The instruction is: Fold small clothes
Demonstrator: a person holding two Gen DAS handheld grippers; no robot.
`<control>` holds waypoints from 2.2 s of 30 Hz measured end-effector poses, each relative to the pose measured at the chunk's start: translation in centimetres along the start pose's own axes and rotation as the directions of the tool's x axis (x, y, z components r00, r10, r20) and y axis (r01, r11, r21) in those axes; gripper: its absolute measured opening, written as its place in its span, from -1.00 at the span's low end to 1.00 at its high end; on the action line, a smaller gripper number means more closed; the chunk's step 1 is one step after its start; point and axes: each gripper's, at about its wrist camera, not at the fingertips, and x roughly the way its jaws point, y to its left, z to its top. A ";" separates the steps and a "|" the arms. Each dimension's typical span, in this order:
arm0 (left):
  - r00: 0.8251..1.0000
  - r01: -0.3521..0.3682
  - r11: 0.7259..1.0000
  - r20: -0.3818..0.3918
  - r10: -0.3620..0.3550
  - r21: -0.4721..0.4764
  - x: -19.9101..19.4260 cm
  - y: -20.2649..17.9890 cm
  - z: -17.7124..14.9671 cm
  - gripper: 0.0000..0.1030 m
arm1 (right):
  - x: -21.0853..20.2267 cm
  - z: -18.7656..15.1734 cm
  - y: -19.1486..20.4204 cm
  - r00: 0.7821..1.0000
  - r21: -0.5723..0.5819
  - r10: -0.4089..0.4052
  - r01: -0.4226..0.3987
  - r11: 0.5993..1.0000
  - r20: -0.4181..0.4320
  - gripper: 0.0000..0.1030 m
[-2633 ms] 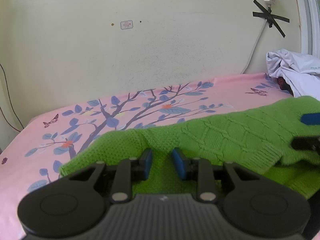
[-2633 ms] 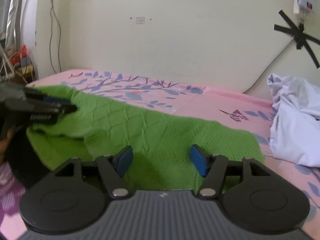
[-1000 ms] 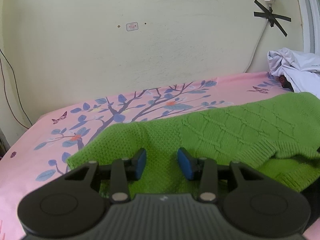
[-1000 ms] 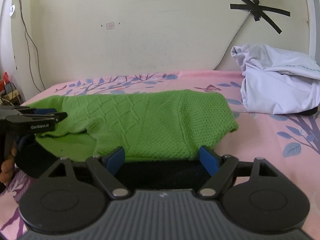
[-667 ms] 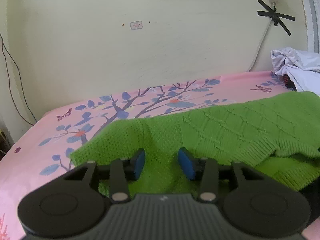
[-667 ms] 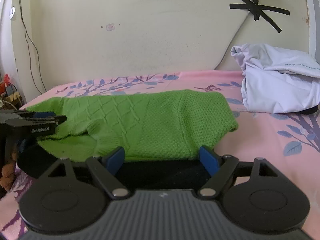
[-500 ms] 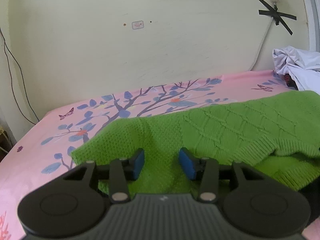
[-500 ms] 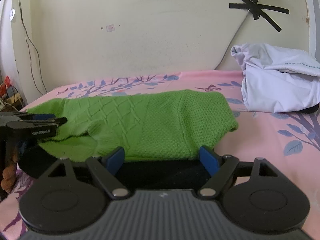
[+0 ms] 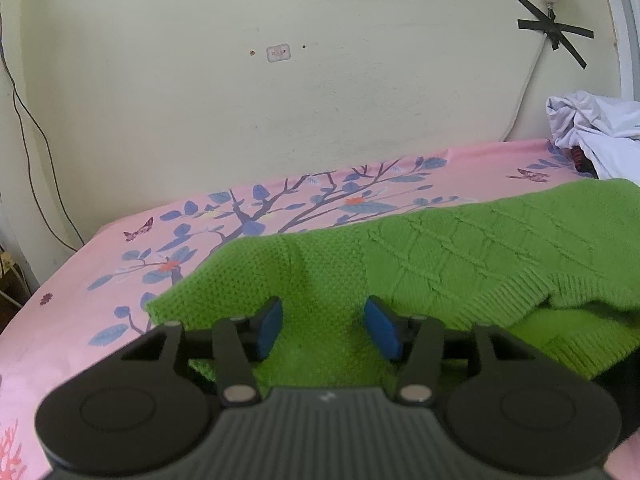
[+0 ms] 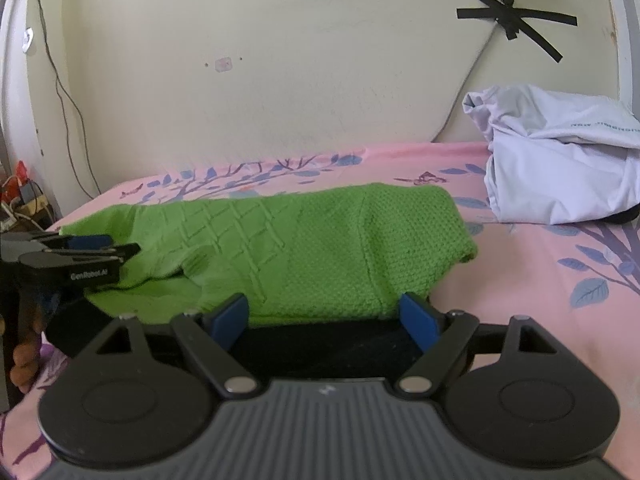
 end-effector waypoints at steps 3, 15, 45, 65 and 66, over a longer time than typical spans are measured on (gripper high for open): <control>1.000 0.007 1.000 0.013 -0.007 -0.005 -0.3 0.2 -0.1 0.26 | -0.2 -0.1 0.0 1.000 -0.006 -0.001 0.001 1.000 0.016 0.38; 0.997 0.024 1.000 0.075 -0.022 -0.020 -2.3 0.3 -0.9 0.99 | -1.2 -0.7 0.4 1.000 -0.019 0.013 -0.012 1.000 0.029 0.22; 0.996 0.066 0.995 -0.047 -0.069 -0.069 -0.8 0.7 -0.9 1.00 | -0.5 1.0 3.5 0.999 -0.057 -0.018 0.021 0.998 0.044 0.36; 0.992 0.091 0.992 -0.082 -0.098 -0.083 -0.6 1.0 -0.7 1.00 | 1.7 0.7 3.9 0.996 -0.090 -0.029 0.021 0.996 -0.088 0.68; 0.992 0.091 0.992 -0.082 -0.098 -0.083 -0.6 0.9 -0.7 1.00 | 1.7 0.7 3.9 0.996 -0.091 -0.029 0.021 0.996 -0.089 0.68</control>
